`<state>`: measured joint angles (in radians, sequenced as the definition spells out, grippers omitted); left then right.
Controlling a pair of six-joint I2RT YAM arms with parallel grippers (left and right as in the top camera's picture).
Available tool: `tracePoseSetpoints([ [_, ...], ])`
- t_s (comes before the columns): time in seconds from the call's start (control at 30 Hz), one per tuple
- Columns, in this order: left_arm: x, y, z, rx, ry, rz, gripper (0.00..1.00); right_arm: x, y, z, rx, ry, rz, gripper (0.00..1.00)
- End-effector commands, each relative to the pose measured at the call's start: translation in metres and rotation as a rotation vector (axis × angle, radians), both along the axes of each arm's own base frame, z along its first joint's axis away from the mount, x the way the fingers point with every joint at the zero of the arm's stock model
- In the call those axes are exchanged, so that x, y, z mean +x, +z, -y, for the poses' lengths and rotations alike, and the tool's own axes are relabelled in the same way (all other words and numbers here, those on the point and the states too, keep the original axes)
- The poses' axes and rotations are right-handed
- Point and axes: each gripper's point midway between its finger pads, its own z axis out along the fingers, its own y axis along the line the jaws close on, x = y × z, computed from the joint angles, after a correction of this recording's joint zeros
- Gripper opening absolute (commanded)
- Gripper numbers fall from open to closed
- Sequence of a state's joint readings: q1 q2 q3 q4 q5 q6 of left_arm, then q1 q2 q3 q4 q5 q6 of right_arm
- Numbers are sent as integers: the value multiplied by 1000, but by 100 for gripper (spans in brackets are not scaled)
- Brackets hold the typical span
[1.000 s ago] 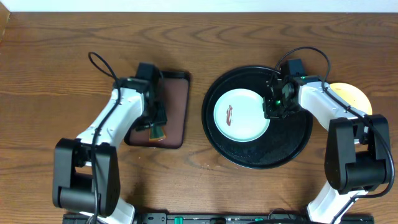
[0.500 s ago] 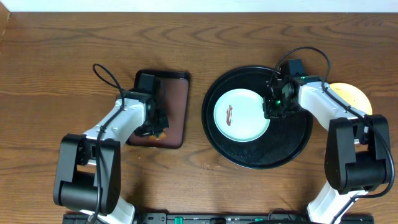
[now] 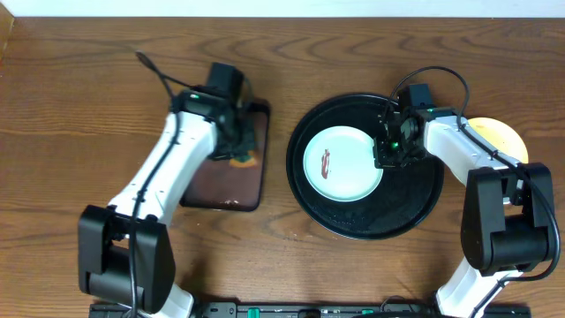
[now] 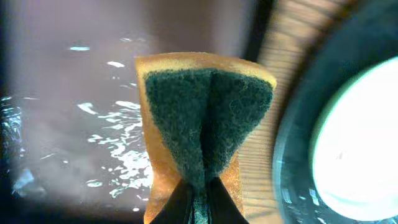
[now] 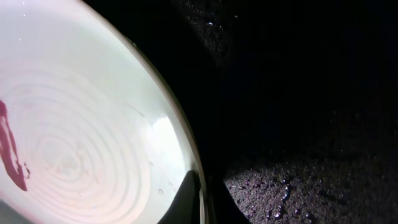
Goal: Clean dirty plates on tray and stack at the side
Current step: 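Lift the sponge with the left gripper and carry it toward the green plate, then scrub the pale green plate with the sponge while the right gripper holds it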
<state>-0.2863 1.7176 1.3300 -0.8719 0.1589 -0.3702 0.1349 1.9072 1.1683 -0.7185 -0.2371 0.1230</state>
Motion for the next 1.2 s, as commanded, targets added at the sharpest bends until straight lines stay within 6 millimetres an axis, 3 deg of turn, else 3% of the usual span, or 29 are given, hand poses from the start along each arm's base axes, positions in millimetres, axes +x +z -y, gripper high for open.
tracePoseSetpoints([
  [0.0,-1,12,52,-87,-42,53,7,-5,-9,-1,-6,10,-20,1],
  [0.13,4,17,98,-159,-46,118,7,-2,-9,-2,-5,14,-7,1],
  [0.2,5,16,140,-216,-83,164,7,-3,-9,-3,-6,19,-8,1],
  [0.5,-5,-7,198,-337,-112,116,7,-5,-10,-3,-6,18,-15,1],
  [0.73,-20,-72,215,-352,-122,-52,7,-5,-10,-3,-6,18,-15,1],
  [0.9,-25,-106,206,-317,-96,-134,7,-6,-10,-2,-7,18,-19,1],
  [1.03,-19,-127,166,-164,-21,-145,7,-8,-10,-2,-8,18,-26,1],
  [1.17,-9,-134,126,-15,6,-116,7,-9,-11,-2,-9,18,-30,1],
])
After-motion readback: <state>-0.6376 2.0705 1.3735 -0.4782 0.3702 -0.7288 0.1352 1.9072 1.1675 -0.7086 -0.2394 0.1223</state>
